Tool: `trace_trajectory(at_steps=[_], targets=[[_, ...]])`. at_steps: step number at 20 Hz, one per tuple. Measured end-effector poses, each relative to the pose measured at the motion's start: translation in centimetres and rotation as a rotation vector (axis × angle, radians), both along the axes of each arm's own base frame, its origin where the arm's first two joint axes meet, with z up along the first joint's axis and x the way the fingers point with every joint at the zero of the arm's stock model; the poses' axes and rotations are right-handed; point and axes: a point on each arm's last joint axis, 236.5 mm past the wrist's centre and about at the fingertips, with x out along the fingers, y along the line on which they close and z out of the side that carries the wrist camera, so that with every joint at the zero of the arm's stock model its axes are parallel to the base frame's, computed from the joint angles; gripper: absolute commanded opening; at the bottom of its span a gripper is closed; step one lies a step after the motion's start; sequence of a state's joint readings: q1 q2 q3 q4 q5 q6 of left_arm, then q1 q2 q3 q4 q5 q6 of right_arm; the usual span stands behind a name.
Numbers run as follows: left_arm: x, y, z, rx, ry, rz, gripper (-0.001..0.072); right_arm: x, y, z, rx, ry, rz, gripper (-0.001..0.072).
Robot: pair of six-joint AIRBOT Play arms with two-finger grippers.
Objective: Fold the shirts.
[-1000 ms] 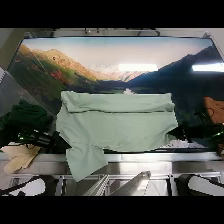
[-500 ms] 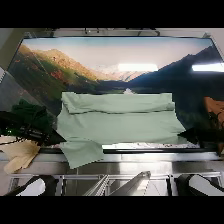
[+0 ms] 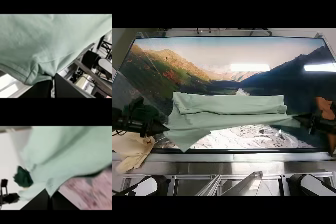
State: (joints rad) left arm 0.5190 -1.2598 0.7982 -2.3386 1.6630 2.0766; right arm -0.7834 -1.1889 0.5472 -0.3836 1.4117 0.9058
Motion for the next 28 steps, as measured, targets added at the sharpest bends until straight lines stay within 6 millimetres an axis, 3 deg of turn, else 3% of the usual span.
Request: trace_trajectory(at_steps=[2,10,14,17,18,19,20,21,22,23,26,28], targets=[[2.4,0.1,0.2,0.016,-0.032,-0.018,0.0027,2.1,-0.2,0.6,-0.022,-0.073,-0.036,0.0016],[15.1,-1.6,-1.6,0.061,-0.147,-0.105,0.0027,9.4,-0.2,-2.2,-0.234,-0.236,-0.158,0.0017],[19.4,-1.1,-3.8,0.065,-0.152,-0.098,0.0028,11.0,-0.3,-4.4,-0.282,-0.249,-0.185,0.0017],[21.4,-1.1,-5.4,0.061,-0.145,-0.108,0.0031,11.2,-0.2,-6.4,-0.305,-0.235,-0.178,0.0021],[21.7,-1.2,-5.7,0.057,-0.143,-0.119,0.0169,11.2,-0.2,-6.8,-0.313,-0.232,-0.172,0.009],[22.1,-1.4,-6.0,0.055,-0.141,-0.129,0.0327,11.2,-0.2,-7.2,-0.323,-0.231,-0.168,0.0291],[22.2,-1.6,-6.2,0.05,-0.134,-0.138,0.0378,11.2,-0.1,-7.5,-0.33,-0.231,-0.164,0.0371],[22.3,-1.7,-6.2,0.046,-0.134,-0.151,0.0442,11.2,-0.1,-7.6,-0.337,-0.234,-0.156,0.037],[22.4,-1.8,-6.1,0.044,-0.131,-0.159,0.0627,11.1,0.1,-7.6,-0.349,-0.241,-0.135,0.037],[22.5,-1.8,-5.7,0.041,-0.127,-0.165,0.071,11.1,0.3,-7.4,-0.366,-0.254,-0.103,0.0387],[22.7,-1.2,-3.5,0.035,-0.113,-0.172,0.0709,10.6,0.2,-5.9,-0.428,-0.251,0.003,0.0689],[22.7,-0.5,-1.5,0.043,-0.113,-0.159,0.0636,10.1,-1.6,-4.7,-0.515,-0.195,0.059,0.0703]])
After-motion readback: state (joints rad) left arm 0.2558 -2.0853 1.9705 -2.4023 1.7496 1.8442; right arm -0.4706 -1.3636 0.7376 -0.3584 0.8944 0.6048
